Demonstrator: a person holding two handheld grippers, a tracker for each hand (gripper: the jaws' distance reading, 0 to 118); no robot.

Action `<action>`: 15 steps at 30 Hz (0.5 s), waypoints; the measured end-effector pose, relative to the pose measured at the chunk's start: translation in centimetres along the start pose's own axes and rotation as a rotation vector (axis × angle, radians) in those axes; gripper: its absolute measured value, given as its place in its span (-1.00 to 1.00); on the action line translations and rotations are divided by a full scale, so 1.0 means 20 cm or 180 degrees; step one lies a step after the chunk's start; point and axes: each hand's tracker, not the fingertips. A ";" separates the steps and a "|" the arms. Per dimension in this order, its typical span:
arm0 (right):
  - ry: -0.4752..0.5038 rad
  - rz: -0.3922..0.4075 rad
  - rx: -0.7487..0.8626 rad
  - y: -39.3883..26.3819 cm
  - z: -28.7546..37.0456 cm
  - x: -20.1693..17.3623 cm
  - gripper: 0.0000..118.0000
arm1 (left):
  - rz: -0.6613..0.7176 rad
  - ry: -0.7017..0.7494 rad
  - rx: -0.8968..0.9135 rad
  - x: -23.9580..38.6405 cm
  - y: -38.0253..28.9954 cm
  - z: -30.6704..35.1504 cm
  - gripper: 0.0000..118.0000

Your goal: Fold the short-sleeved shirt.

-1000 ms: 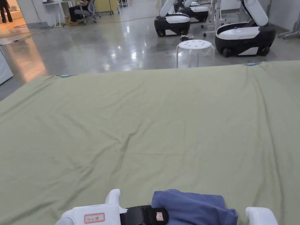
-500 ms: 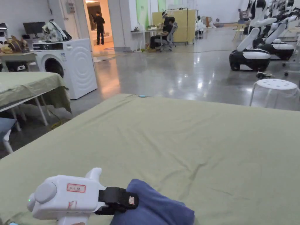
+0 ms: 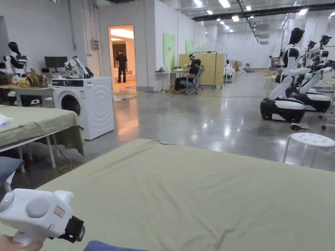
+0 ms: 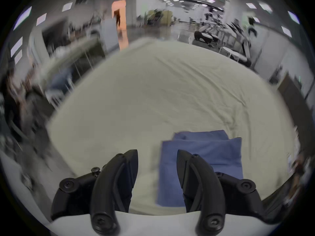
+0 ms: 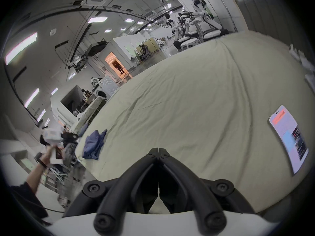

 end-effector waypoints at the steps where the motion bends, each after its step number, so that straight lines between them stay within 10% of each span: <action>1: -0.0060 0.0158 0.0046 0.02 0.03 -0.04 -1.00 | -0.0173 0.0048 0.0110 0.03 0.02 0.10 -0.17; 7: -0.0231 0.0844 0.0766 0.12 0.19 -0.19 -1.00 | -0.1262 0.0182 0.2128 0.43 -0.23 0.88 -0.18; 11: 0.0139 0.0938 0.1418 0.13 0.36 -0.27 -1.00 | -0.0964 0.0489 0.2843 0.68 -0.45 1.12 -0.18; 15: -0.0380 0.1468 0.1747 0.13 0.48 -0.36 -1.00 | -0.0637 -0.0344 0.3221 0.82 -0.60 1.21 -0.18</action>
